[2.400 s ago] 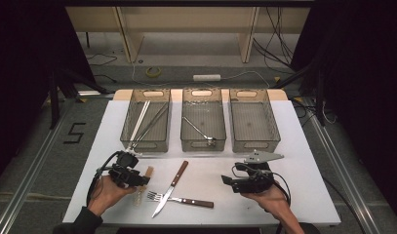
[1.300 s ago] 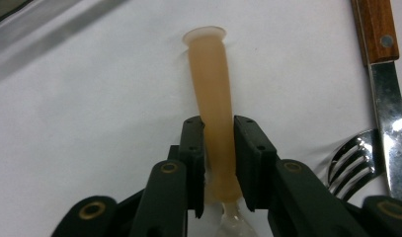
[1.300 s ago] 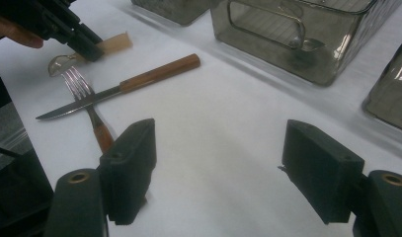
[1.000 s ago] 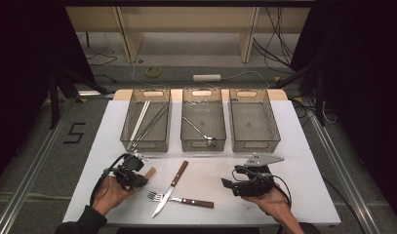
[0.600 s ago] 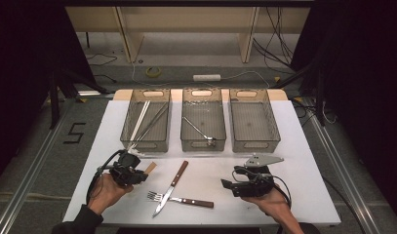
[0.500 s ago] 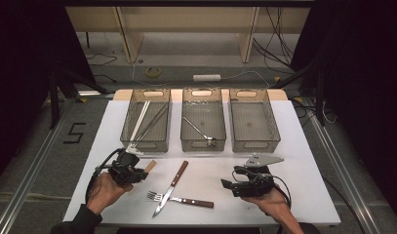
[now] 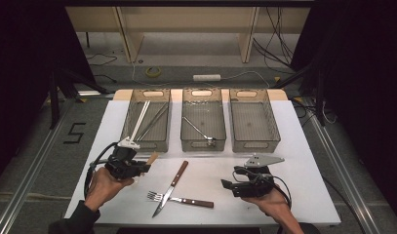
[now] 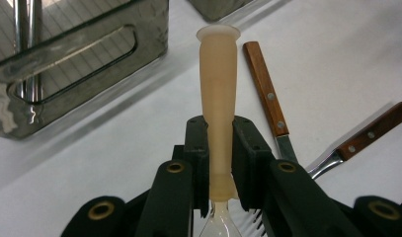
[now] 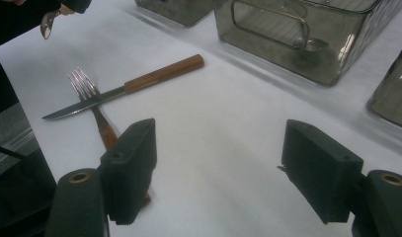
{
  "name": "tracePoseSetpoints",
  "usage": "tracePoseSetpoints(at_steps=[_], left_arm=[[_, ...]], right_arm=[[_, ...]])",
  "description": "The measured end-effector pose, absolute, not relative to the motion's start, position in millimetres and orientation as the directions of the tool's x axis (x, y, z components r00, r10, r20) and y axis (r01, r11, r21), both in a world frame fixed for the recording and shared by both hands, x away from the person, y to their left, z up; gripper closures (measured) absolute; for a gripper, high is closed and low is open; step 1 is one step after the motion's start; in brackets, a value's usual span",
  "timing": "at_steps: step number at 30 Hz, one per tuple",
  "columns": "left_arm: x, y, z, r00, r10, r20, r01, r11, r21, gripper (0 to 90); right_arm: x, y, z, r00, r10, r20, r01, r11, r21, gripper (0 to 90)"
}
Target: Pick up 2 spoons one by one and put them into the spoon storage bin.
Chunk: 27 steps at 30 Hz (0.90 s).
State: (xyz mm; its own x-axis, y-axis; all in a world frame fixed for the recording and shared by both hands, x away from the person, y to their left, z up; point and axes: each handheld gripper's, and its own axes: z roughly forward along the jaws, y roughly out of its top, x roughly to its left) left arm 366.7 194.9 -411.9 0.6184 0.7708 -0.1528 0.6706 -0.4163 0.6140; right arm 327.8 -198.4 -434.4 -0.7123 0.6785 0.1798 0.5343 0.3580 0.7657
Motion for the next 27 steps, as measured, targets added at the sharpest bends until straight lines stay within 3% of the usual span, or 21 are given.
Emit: tracePoseSetpoints(at_steps=[12,27], left_arm=[[395.8,181.1,-390.6,0.632,0.752,-0.189,0.644,-0.373,0.668,78.0],[439.0,144.2,-368.0,0.654,0.74,-0.155,0.583,-0.363,0.727,77.9]], right_arm=[[328.0,-199.5,-434.0,-0.709,0.681,0.183,0.534,0.349,0.771,30.6],[328.0,-200.7,-433.9,-0.707,0.684,0.181,0.528,0.34,0.778,29.8]])
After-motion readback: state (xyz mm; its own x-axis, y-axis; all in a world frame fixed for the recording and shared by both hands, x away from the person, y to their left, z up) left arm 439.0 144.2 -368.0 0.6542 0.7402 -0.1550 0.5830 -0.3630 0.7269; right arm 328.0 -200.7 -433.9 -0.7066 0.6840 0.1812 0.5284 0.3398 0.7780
